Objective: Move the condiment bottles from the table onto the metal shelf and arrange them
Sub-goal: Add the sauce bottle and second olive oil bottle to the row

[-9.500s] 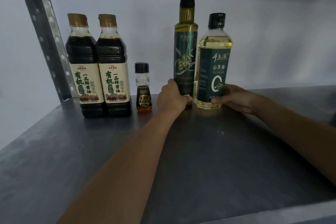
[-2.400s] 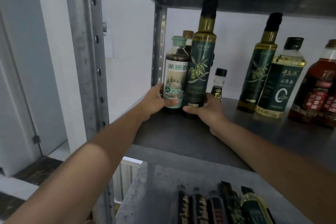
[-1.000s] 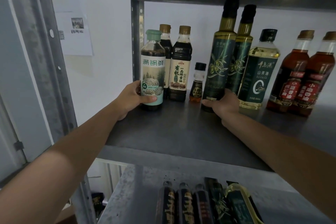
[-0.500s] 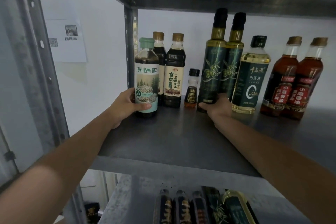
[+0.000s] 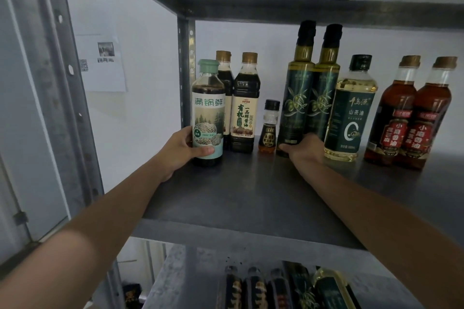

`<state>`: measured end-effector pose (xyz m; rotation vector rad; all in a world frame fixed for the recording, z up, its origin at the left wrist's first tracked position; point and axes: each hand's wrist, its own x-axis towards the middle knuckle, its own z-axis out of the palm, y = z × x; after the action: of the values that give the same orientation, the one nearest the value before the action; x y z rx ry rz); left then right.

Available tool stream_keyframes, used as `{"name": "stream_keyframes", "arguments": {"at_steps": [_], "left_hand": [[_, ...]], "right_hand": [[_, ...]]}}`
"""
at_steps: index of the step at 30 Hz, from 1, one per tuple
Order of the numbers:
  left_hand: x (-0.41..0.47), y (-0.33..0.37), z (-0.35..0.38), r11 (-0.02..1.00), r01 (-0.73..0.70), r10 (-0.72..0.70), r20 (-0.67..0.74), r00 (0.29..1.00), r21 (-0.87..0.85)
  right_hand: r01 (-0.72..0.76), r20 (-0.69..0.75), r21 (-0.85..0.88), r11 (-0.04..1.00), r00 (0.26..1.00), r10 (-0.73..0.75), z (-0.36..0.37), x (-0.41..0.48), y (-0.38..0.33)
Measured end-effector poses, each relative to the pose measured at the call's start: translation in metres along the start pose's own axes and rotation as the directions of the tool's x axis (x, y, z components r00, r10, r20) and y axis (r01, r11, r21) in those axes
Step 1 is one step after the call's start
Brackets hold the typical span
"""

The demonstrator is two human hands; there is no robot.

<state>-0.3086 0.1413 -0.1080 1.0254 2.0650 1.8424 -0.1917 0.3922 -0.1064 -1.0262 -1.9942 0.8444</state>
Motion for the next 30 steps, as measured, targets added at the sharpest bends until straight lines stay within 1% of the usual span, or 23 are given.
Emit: {"name": "stream_keyframes", "arguments": {"at_steps": [5, 10, 14, 22, 24, 27, 30], "left_hand": [[-0.0008, 0.0002, 0.0015, 1.000, 0.000, 0.000, -0.002, 1.000, 0.006], [-0.0007, 0.0003, 0.0004, 1.000, -0.002, 0.002, 0.005, 1.000, 0.011], [-0.0002, 0.0007, 0.0022, 1.000, 0.004, -0.004, -0.010, 1.000, 0.010], [0.0032, 0.0028, 0.0053, 0.996, 0.008, -0.002, -0.069, 0.998, 0.086], [0.0047, 0.0029, 0.0054, 0.995, 0.015, -0.009, -0.064, 0.998, 0.097], [0.0040, 0.0048, 0.0067, 0.992, 0.020, -0.010, -0.077, 0.997, 0.123], [0.0011, 0.0061, 0.0081, 0.984, 0.016, 0.001, -0.101, 0.995, 0.176]], "right_hand": [[-0.064, -0.032, -0.003, 0.998, 0.997, 0.064, 0.0002, -0.0024, -0.0023], [-0.066, -0.024, -0.015, 0.998, 0.998, 0.066, 0.0012, -0.0002, -0.0035], [-0.067, -0.046, -0.016, 0.998, 0.997, 0.066, 0.0028, 0.0010, -0.0032], [-0.083, -0.075, -0.015, 0.996, 0.994, 0.081, 0.0032, 0.0059, -0.0020], [-0.092, -0.070, -0.028, 0.995, 0.993, 0.090, 0.0037, 0.0058, -0.0008], [-0.066, -0.038, -0.023, 0.998, 0.997, 0.065, 0.0025, 0.0052, 0.0024], [-0.040, 0.002, -0.083, 0.996, 0.999, 0.041, -0.0039, -0.0003, 0.0050]]}}
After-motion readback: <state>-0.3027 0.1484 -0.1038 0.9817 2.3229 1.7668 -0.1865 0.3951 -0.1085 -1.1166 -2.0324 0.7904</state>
